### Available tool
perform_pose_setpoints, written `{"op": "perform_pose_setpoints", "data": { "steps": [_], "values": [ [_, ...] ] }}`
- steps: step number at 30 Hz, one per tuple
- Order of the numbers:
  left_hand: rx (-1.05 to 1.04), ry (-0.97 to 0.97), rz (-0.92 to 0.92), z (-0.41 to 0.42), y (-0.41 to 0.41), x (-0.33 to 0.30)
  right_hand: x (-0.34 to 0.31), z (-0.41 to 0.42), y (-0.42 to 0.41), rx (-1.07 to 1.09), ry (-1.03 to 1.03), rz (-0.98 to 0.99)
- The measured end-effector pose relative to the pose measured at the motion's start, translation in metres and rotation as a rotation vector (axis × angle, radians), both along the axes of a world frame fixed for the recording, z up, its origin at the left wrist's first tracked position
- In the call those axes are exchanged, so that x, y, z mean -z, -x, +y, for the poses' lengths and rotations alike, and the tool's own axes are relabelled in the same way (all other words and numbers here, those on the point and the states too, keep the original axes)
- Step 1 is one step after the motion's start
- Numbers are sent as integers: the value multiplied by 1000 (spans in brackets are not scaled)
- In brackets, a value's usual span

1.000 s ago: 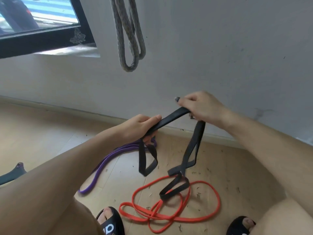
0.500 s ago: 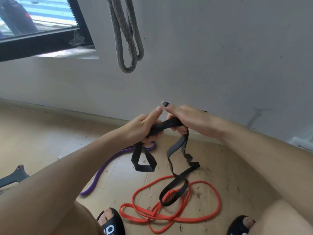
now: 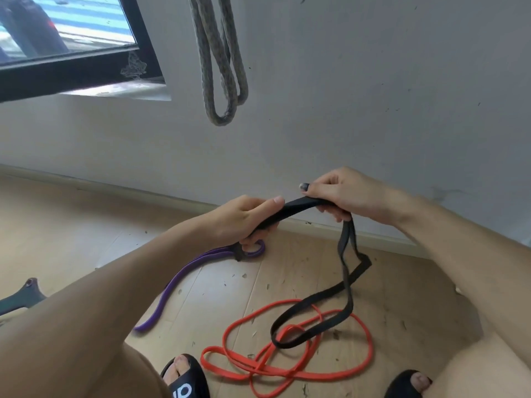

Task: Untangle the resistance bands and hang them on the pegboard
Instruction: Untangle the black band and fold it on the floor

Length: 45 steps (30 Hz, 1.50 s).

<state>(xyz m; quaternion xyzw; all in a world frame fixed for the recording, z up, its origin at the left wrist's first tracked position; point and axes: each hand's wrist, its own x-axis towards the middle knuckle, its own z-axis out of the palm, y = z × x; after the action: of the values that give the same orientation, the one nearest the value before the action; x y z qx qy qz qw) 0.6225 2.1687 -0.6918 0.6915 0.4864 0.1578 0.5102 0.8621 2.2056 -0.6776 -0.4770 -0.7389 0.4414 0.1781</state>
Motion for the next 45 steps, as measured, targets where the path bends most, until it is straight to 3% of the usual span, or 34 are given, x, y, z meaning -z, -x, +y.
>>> {"op": "perform_pose_setpoints", "data": {
  "steps": [4,8,12,15,19,29,35,39,43,45],
  "values": [
    [13,-51,-46,-1,-2,2,3,-9,15,-69,141,-32],
    [29,-93,-110,2,-6,3,10,-16,30,-98,168,70],
    [120,-143,8,1,1,4,9,-14,27,-144,107,89],
    [131,-68,69,2,10,8,10,-12,26,-129,47,37],
    [177,-36,303,7,31,18,7,-3,15,-14,45,73],
    [-49,44,87,13,60,20,9,16,-10,291,107,146],
    [-88,91,141,16,67,21,20,19,-10,353,134,132],
    [-220,0,157,19,60,23,23,23,-13,356,129,93],
    [-419,-263,318,25,59,25,24,22,-15,322,119,72],
    [-478,-302,336,26,58,25,24,22,-15,307,116,74]
  ]
}}
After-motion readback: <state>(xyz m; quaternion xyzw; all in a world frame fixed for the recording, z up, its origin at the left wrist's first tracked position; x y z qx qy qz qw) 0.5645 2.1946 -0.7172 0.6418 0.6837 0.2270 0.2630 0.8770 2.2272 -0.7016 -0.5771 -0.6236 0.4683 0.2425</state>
